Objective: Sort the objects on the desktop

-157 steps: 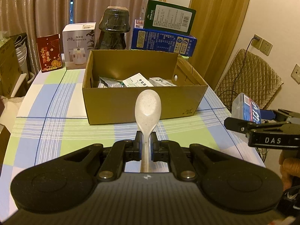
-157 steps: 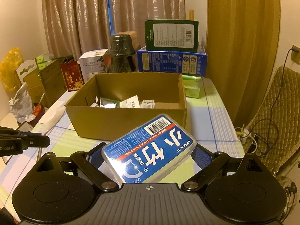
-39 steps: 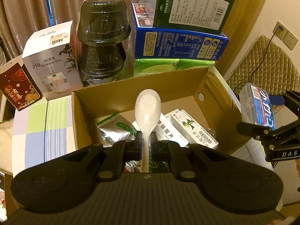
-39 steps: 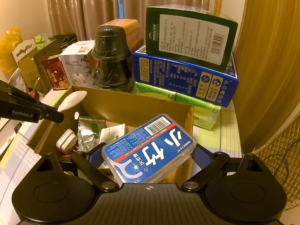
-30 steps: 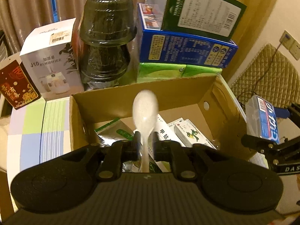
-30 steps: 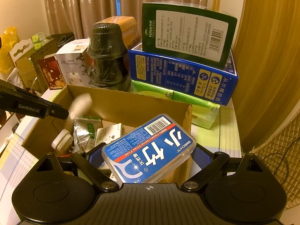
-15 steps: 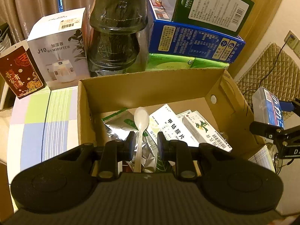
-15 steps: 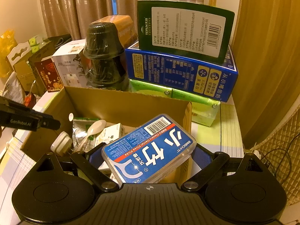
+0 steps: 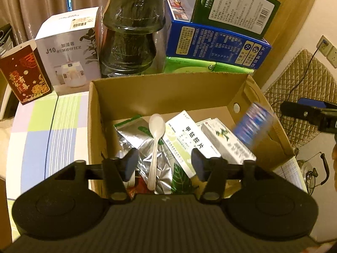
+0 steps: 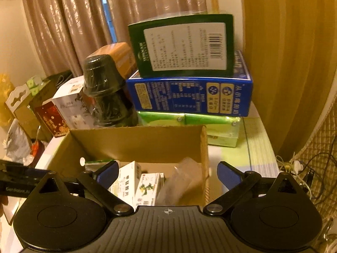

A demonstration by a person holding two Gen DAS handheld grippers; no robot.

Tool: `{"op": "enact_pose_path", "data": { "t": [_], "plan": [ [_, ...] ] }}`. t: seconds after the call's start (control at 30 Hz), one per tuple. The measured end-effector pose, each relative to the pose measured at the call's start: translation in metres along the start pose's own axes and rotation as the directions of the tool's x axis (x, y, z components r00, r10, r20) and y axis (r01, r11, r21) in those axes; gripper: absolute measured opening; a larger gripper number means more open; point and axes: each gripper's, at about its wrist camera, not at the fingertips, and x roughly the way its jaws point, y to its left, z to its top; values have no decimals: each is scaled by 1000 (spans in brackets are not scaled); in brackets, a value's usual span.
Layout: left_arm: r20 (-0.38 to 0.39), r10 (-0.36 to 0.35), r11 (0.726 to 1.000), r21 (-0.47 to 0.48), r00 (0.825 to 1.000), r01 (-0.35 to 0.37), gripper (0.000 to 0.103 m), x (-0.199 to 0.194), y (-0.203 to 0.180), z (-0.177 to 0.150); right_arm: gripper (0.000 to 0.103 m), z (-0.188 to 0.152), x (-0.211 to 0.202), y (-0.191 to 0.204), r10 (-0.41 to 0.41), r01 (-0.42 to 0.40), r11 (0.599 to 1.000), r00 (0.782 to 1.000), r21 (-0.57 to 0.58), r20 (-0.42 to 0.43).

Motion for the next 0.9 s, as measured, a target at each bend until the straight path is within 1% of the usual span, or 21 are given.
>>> {"op": "enact_pose_path", "data": {
  "t": [0.03,0.1,0.23,0.3,0.33,0.4,0.6,0.7,0.9],
  "plan": [
    [1,-4,1000,-6,1000,4,55,-2,0,-3,98,-1,-3,-2,2,-2,1000,1000,10,1],
    [4,-6,1000,-14,1000,6,63,-5,0,-8,98,-5,-11,-6,7,-7,999,1000,32,4],
    [17,-18,999,-34,1000,18,70,-15,-4,-22,101,-16,-28,-11,14,-15,997,1000,77,9],
    [35,-19,999,-47,999,21,78,-23,-6,-29,101,-23,-37,-12,16,-17,996,1000,90,6],
    [46,-18,999,-50,999,20,80,-27,-9,-33,101,-26,-41,-11,17,-18,995,1000,97,5],
    [68,-9,998,-54,998,13,87,-37,-13,-41,101,-35,-49,-10,23,-22,994,1000,107,-2],
    [127,24,997,-80,992,-14,100,-71,-25,-66,101,-57,-75,1,15,-13,994,1000,106,-21],
    [157,59,995,-87,986,-45,101,-88,-30,-79,101,-67,-90,11,14,-11,995,1000,94,-27],
    [187,86,991,-119,979,-65,102,-118,-39,-112,101,-95,-124,36,15,-13,999,999,50,-34]
  ]
}}
